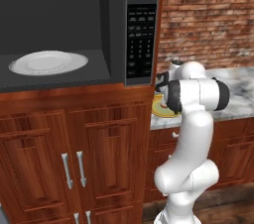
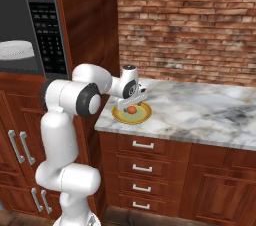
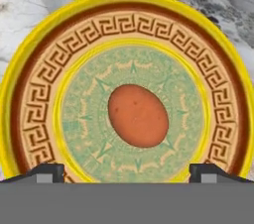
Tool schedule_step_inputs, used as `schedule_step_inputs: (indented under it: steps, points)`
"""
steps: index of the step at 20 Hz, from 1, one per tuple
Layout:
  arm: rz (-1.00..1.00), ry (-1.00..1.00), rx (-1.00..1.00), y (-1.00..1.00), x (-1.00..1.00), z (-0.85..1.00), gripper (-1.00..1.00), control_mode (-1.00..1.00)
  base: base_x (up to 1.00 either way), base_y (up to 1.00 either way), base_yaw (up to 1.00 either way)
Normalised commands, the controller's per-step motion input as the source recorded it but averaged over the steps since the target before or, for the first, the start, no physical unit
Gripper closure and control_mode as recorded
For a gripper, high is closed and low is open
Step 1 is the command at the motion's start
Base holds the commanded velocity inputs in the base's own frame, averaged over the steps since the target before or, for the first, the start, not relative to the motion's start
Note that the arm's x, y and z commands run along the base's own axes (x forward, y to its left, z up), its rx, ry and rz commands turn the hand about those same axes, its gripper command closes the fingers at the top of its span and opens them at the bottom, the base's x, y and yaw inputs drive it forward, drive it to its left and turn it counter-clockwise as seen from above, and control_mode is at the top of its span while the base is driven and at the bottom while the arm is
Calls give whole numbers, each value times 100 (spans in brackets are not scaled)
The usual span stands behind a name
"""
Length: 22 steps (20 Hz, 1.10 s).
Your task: Pick the egg from the counter and place it in the microwave.
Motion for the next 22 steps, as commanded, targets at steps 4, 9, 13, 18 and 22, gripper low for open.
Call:
schedule_step_inputs:
  steps: [4,9,13,18,22]
  points:
    - [6,3,0,0,49,-27,-100,-100,0,0,0]
    - [8,3,0,0,47,-26,-100,-100,0,0,0]
    - [6,5,0,0,16,-26,-100,-100,0,0,0]
    - [1,9,0,0,-15,-21,100,-100,0,0,0]
    - [0,10,0,-1,-27,-27,100,-100,0,0,0]
